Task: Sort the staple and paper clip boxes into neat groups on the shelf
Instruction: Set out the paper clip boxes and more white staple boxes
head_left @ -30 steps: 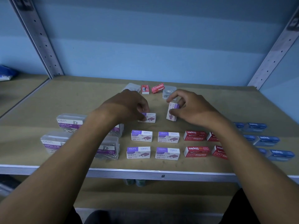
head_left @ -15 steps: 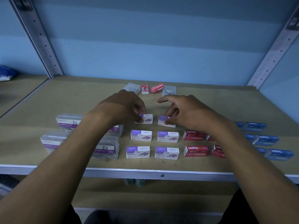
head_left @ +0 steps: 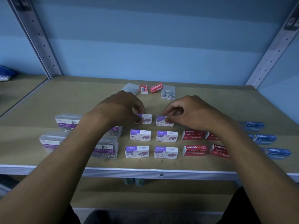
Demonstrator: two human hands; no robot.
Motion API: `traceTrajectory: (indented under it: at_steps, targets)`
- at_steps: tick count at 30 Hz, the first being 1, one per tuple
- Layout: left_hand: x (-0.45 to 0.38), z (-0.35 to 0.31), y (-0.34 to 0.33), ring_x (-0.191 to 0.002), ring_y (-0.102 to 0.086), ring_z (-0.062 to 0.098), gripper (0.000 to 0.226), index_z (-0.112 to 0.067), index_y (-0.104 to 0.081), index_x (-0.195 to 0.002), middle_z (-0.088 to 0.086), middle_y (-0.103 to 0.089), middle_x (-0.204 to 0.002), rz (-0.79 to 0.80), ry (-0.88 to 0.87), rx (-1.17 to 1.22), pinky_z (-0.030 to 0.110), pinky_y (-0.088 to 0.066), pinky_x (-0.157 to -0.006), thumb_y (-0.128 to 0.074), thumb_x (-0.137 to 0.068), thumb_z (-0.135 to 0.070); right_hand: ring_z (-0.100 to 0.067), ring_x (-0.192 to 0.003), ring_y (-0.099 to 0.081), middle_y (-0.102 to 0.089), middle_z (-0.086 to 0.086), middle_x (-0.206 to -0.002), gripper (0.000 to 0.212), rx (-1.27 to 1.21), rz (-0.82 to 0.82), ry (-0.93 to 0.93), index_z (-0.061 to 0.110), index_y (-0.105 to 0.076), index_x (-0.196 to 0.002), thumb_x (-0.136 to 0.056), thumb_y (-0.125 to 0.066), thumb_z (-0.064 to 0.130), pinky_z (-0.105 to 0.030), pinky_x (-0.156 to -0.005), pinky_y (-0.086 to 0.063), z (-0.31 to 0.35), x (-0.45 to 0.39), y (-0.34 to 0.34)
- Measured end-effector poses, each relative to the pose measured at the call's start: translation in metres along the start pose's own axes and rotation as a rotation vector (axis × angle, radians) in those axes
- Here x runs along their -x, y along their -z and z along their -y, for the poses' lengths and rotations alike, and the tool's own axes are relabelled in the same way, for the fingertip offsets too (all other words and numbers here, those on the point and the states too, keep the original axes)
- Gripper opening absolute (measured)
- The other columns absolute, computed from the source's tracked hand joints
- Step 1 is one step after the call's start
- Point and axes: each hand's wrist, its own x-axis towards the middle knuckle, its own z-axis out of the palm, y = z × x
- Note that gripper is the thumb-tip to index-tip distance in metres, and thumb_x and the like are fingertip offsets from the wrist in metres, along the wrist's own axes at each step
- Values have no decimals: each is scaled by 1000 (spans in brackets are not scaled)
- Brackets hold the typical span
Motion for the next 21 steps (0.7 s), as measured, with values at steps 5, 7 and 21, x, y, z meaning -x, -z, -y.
traceTrajectory:
  at_steps: [5, 7, 21]
  targets:
    - [0, -3, 1, -94, -63, 6, 14, -29, -78, -90, -12, -74, -95, 14, 1, -6, 28, -52, -84, -80, -78, -25, 8, -80, -66, -74, 19, -88, 15, 17, 19, -16, 33, -78, -98, -84, -79, 33, -12, -69, -47, 0, -3, -4]
    - [1, -1, 1, -93, -63, 5, 13, -30, -78, -89, -13, -74, -93, 15, 10, 11, 29, -52, -86, -81, -77, -25, 8, -80, -66, -74, 19, -87, 14, 12, 25, -17, 33, -78, -98, -84, -79, 33, -13, -70, -49, -1, -2, -4]
    - [2, 5, 6, -103, -55, 5, 40, -38, -68, -110, -18, -63, -118, -14, 32, -1, 26, -45, -84, -68, -78, -61, 16, -81, -58, -71, 20, -96, 13, 23, -83, -34, 36, -75, -101, -90, -69, 37, -5, -64, -38, -11, -3, 1]
